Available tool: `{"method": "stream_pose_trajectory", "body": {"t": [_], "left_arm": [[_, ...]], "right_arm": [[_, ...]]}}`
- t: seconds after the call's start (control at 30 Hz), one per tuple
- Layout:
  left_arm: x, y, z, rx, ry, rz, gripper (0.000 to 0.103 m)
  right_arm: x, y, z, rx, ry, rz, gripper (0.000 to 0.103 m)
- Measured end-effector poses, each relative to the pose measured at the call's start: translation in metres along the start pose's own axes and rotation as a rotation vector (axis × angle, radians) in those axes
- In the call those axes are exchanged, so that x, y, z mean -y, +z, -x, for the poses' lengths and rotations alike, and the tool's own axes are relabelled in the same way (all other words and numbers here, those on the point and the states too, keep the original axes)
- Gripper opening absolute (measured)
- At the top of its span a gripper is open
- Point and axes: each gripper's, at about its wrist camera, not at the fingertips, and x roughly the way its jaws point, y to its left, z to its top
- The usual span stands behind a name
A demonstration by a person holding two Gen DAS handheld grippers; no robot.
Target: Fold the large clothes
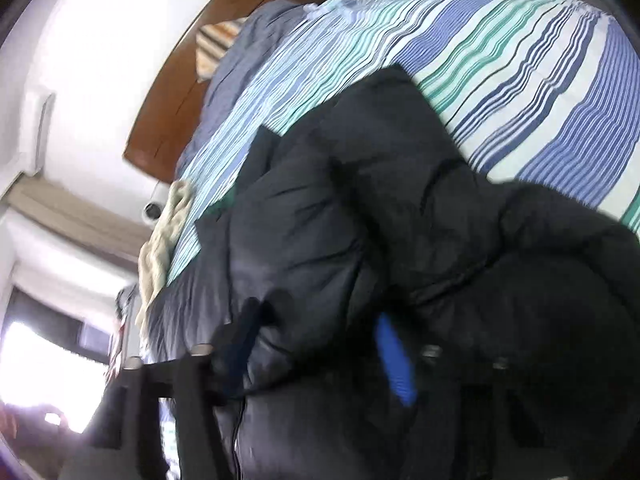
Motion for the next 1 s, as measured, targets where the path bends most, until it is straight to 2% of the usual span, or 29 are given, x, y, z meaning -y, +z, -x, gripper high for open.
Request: {"method": "stream_pose_trajectory", "body": {"t": [0.03,0.07,0.13,0.17,0.2,0.3,0.4,0.43,0.47,0.5,0.57,0.63,0.67,0.73,0.77,0.83,0.9,0.93,0.97,1.0], "left_arm": [[-0.002,-0.001,0.001,-0.002,-0.004,0.009,0.101],[-0.003,-0.001,0.002,-0.005,-0.008,0.015,0.101],[-0.004,-0.001,-0.001,-0.01,-0.01,0.018,0.101],[-0.002,0.0,-0.004,-0.013,-0.011,0.015,0.101],[-0.005,0.0,-0.005,-0.017,-0.012,0.011,0.101],[-0.002,0.008,-0.008,-0.031,-0.002,-0.007,0.101],[-0.005,0.027,-0.002,0.0,0.018,-0.012,0.102],[-0.009,0.036,0.001,0.017,0.015,-0.004,0.102],[-0.015,0.047,0.002,0.029,0.01,0.008,0.102],[-0.019,0.055,0.001,0.036,0.006,0.018,0.102],[-0.027,0.075,-0.005,0.053,0.0,0.044,0.102],[-0.03,0.094,-0.016,0.074,-0.01,0.047,0.102],[-0.029,0.105,-0.024,0.086,-0.004,0.044,0.101],[-0.022,0.121,-0.042,0.102,-0.002,0.031,0.096],[-0.016,0.127,-0.054,0.104,-0.009,0.012,0.088],[-0.005,0.132,-0.078,0.083,-0.01,-0.027,0.08],[0.003,0.126,-0.11,0.018,0.023,-0.073,0.082],[0.003,0.12,-0.128,-0.037,0.035,-0.085,0.092],[-0.002,0.11,-0.144,-0.076,0.043,-0.07,0.103],[-0.013,0.103,-0.153,-0.088,0.023,-0.004,0.102]], "right_arm": [[-0.005,0.005,0.007,0.037,-0.004,0.018,0.023],[-0.008,0.01,0.014,0.07,0.0,0.033,0.022],[-0.013,0.021,0.028,0.159,-0.046,0.097,0.02],[-0.012,0.027,0.026,0.162,-0.067,0.117,0.02],[-0.007,0.032,0.015,0.125,-0.091,0.133,0.02],[0.003,0.028,-0.03,-0.095,-0.168,0.225,0.027],[-0.013,0.013,-0.022,-0.083,-0.214,0.41,0.033],[-0.018,0.011,-0.014,-0.092,-0.217,0.453,0.045],[-0.022,0.008,-0.004,-0.079,-0.215,0.486,0.055],[-0.026,0.008,0.005,-0.053,-0.217,0.507,0.059],[-0.038,0.007,0.032,0.057,-0.224,0.554,0.061],[-0.053,0.011,0.046,0.131,-0.191,0.58,0.061],[-0.062,0.012,0.047,0.142,-0.161,0.593,0.061],[-0.076,0.025,0.034,0.105,-0.098,0.612,0.061],[-0.083,0.029,0.023,0.083,-0.074,0.61,0.061],[-0.081,0.035,-0.002,0.035,-0.077,0.596,0.061],[-0.062,0.034,-0.045,-0.115,-0.135,0.552,0.061],[-0.048,0.028,-0.066,-0.18,-0.163,0.535,0.06],[-0.041,0.023,-0.069,-0.17,-0.158,0.539,0.06],[-0.038,0.02,-0.069,-0.143,-0.152,0.549,0.06]]}}
